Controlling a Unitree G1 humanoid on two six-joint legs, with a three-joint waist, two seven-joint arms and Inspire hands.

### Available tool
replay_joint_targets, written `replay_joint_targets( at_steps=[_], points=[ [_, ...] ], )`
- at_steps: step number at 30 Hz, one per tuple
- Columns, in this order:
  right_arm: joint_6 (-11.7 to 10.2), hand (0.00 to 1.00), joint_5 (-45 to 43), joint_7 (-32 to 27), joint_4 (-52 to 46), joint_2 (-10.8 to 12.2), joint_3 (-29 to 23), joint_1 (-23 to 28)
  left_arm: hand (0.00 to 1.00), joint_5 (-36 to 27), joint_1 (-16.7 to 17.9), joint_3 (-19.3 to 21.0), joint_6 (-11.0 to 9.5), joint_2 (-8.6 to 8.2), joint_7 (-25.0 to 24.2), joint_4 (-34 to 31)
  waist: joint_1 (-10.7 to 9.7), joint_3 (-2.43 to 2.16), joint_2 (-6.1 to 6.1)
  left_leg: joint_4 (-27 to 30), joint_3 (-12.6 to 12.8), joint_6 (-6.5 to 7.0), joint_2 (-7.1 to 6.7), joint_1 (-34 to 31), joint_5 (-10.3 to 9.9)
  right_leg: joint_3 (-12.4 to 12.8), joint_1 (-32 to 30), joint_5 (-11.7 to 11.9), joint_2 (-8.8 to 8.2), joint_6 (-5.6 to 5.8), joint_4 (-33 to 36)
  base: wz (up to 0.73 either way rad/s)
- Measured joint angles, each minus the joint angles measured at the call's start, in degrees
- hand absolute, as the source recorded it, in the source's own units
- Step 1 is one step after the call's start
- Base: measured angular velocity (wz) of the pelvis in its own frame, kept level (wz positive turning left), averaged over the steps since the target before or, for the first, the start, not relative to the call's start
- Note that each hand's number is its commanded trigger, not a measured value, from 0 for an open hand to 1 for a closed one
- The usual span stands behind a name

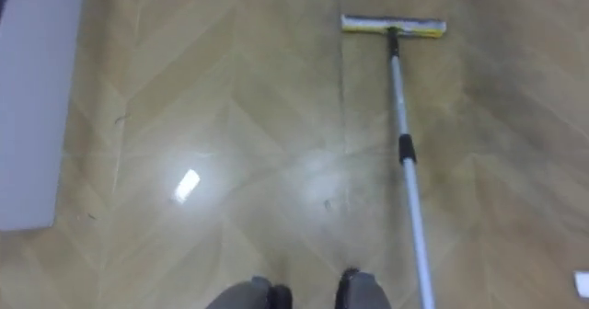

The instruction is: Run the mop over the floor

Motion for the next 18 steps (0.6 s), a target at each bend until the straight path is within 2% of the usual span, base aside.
replay_joint_targets(
  at_steps=[1,2,3,4,5,6,7,8,9,10,11,12,13,15,17,18],
  points=[
    [-0.2,1.00,0.1,0.0,-0.4,-0.9,-0.3,-2.8,0.00,-0.5,1.4,-0.3,0.2,0.73,0.3,0.0,0.9,-0.39,-0.93,4.5,0.5,-0.15,0.50,-1.6,0.0,-0.6,-0.3,-2.1,-0.36,-0.55,2.4,0.33],
    [-0.7,1.00,0.2,0.0,-0.6,-1.5,-0.4,-4.0,0.00,-0.7,2.3,-0.6,0.3,0.99,0.3,0.0,1.0,-0.43,-1.56,7.3,0.7,-0.61,0.85,-2.8,0.3,-1.3,-0.3,-3.3,-0.68,-0.84,3.6,0.42],
    [-2.7,1.00,1.1,0.3,-0.5,-2.7,-0.3,-5.7,0.00,-0.6,3.9,-0.8,0.5,1.55,0.3,-0.2,1.0,-0.67,-2.04,13.3,0.8,-2.67,1.80,-5.6,1.5,-2.3,-0.1,-5.2,-0.71,-1.16,5.8,0.46],
    [-4.1,1.00,1.9,0.5,-0.6,-3.3,-0.3,-6.4,0.00,-0.5,4.5,-0.8,0.8,1.82,0.3,-0.3,1.2,-0.68,-2.39,16.0,1.0,-3.79,2.33,-7.0,2.7,-2.7,0.1,-6.2,-0.68,-1.41,6.7,0.69],
    [-6.3,1.00,4.2,0.8,-0.6,-4.0,-0.2,-7.5,0.00,-0.5,5.7,-0.8,1.3,2.20,0.3,-0.7,1.6,-0.50,-2.90,20.5,1.4,-4.19,2.97,-9.0,5.4,-2.9,0.8,-7.6,-0.49,-1.74,8.1,0.92],
    [-8.0,1.00,6.8,1.5,-0.6,-4.5,-0.2,-7.4,0.00,-0.3,6.7,-0.8,1.4,2.32,0.2,-0.8,1.6,-0.37,-3.03,22.2,1.5,-3.80,2.80,-10.3,6.1,-2.1,2.4,-8.6,-0.18,-1.74,8.1,1.09],
    [-8.3,1.00,8.4,1.9,-0.6,-4.6,-0.2,-7.0,0.00,-0.3,7.2,-0.9,1.4,2.46,0.2,-1.4,1.5,-0.22,-3.40,20.3,1.6,-3.25,2.36,-10.6,5.0,-1.2,3.0,-8.9,0.12,-1.54,7.9,1.42],
    [-8.6,1.00,12.0,2.5,-0.6,-5.2,-0.6,-5.7,0.00,-0.2,7.6,-0.9,1.3,2.59,0.0,-3.2,1.6,-0.22,-2.96,12.2,1.9,-2.76,1.80,-11.6,3.8,0.6,3.9,-9.2,0.56,-1.02,6.4,1.49],
    [-8.8,1.00,15.6,2.9,-0.8,-5.5,-2.4,-3.7,0.00,0.5,7.9,-0.8,0.6,2.65,-0.5,-5.3,2.3,-0.34,-2.77,2.7,2.6,-2.25,1.44,-11.7,4.0,1.4,3.9,-9.4,0.72,-0.23,4.7,1.39],
    [-9.2,1.00,17.5,2.9,-0.6,-5.2,-2.9,-2.7,0.00,0.9,8.1,-0.6,0.3,2.74,-0.7,-6.1,2.5,-0.34,-3.05,1.7,3.7,0.26,1.51,-11.5,5.1,2.6,3.7,-9.5,0.76,0.36,4.2,0.95],
    [-9.6,1.00,21.3,3.8,0.1,-4.4,-3.2,-0.9,0.00,1.8,8.6,-0.2,0.1,2.34,-1.0,-6.6,3.1,-0.48,-3.05,-0.1,6.1,2.05,2.10,-10.6,5.3,4.3,4.1,-9.2,1.03,1.34,2.8,0.32],
    [-9.6,1.00,23.9,5.0,0.2,-3.5,-3.2,1.2,0.00,3.2,9.3,1.0,0.1,1.40,-1.2,-6.6,3.3,-0.44,-2.78,-1.4,8.3,3.04,2.93,-9.2,4.7,5.3,5.0,-8.5,1.00,2.18,1.2,-0.06],
    [-9.7,1.00,24.1,6.2,0.3,-2.8,-2.6,3.8,0.00,5.0,9.8,2.9,0.0,0.30,-1.5,-6.5,3.3,-0.43,-2.59,-2.4,9.9,3.74,3.10,-7.4,4.3,5.5,6.0,-7.7,0.96,3.04,0.0,-0.40],
    [-9.7,1.00,22.2,6.6,0.2,-2.3,-0.9,7.8,0.00,5.8,9.7,4.8,-1.3,-0.86,-1.7,-6.4,2.8,-0.63,-2.14,-4.1,11.2,4.15,2.96,-5.5,3.6,5.9,6.2,-5.9,0.34,3.68,-0.2,-0.52],
    [-9.7,1.00,20.1,6.4,0.0,-1.5,0.2,11.7,0.00,5.7,9.6,5.2,-3.2,-1.08,-1.6,-6.5,1.9,-1.06,-1.54,-4.6,12.2,4.40,2.98,-4.3,2.3,5.9,5.0,-4.3,-0.45,4.09,2.5,-0.57],
    [-9.7,1.00,19.1,6.4,0.1,-0.9,0.6,13.6,0.00,5.4,9.6,5.3,-4.0,-1.20,-1.4,-6.5,0.9,-1.12,-1.05,-4.7,12.7,4.67,2.93,-3.4,1.4,5.9,4.4,-3.5,-1.06,4.22,4.4,-0.50]
  ],
)
